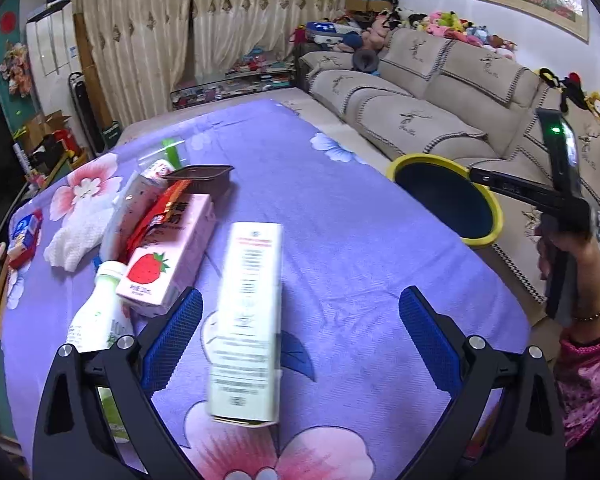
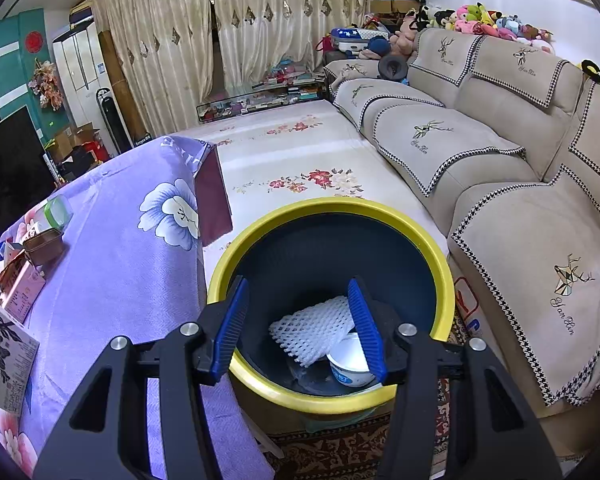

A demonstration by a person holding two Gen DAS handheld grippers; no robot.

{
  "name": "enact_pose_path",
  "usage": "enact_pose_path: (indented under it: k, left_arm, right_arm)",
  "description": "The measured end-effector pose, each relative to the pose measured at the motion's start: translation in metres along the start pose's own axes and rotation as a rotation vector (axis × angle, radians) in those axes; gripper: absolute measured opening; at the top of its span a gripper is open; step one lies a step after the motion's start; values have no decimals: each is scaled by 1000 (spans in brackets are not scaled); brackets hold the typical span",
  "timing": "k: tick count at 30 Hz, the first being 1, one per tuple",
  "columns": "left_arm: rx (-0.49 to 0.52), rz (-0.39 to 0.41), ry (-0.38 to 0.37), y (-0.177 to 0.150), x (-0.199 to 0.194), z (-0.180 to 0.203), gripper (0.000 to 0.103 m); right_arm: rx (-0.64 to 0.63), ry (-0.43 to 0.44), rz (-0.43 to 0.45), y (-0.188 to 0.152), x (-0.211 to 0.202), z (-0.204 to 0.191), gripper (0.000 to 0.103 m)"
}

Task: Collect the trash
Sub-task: 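Grasp the white tea carton with the left gripper and lift it, then carry the tea carton over the yellow bin and open the left gripper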

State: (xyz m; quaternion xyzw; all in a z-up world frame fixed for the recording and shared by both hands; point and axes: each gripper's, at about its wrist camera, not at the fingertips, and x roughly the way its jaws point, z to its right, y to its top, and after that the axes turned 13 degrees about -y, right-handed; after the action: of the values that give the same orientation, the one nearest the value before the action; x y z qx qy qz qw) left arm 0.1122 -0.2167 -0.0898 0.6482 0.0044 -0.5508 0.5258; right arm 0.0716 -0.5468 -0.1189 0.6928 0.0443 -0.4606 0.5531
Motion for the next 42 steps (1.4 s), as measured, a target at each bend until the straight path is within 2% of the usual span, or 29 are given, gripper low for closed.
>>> enact_pose_path:
  k: [9, 18, 21, 22, 23, 31, 37, 42]
  left_arm:
    - [-13, -55, 65, -10, 18, -11, 96]
    - [-104, -93, 46, -24, 25, -35, 64]
    - [-104, -92, 27, -27, 26, -37, 47]
    - [-105, -88, 9, -28, 26, -37, 37]
    - [-106, -84, 3, -29, 26, -37, 32]
    - [-65, -42, -32, -23, 16, -23, 31]
    - [-33, -26, -77, -3, 17, -5, 31]
    - [27, -30, -121, 22, 34, 21, 31]
  right_arm:
    - [0, 12, -3, -1, 1, 0, 50]
    - [3, 21, -9, -4, 3, 1, 50]
    - [1, 27, -11, -5, 5, -1, 50]
    - [0, 29, -12, -5, 5, -2, 50]
    - [0, 31, -13, -5, 6, -2, 50]
    - [7, 40, -11, -9, 2, 2, 50]
    - [21, 37, -7, -12, -2, 12, 50]
    - [46, 21, 0, -17, -7, 30, 50]
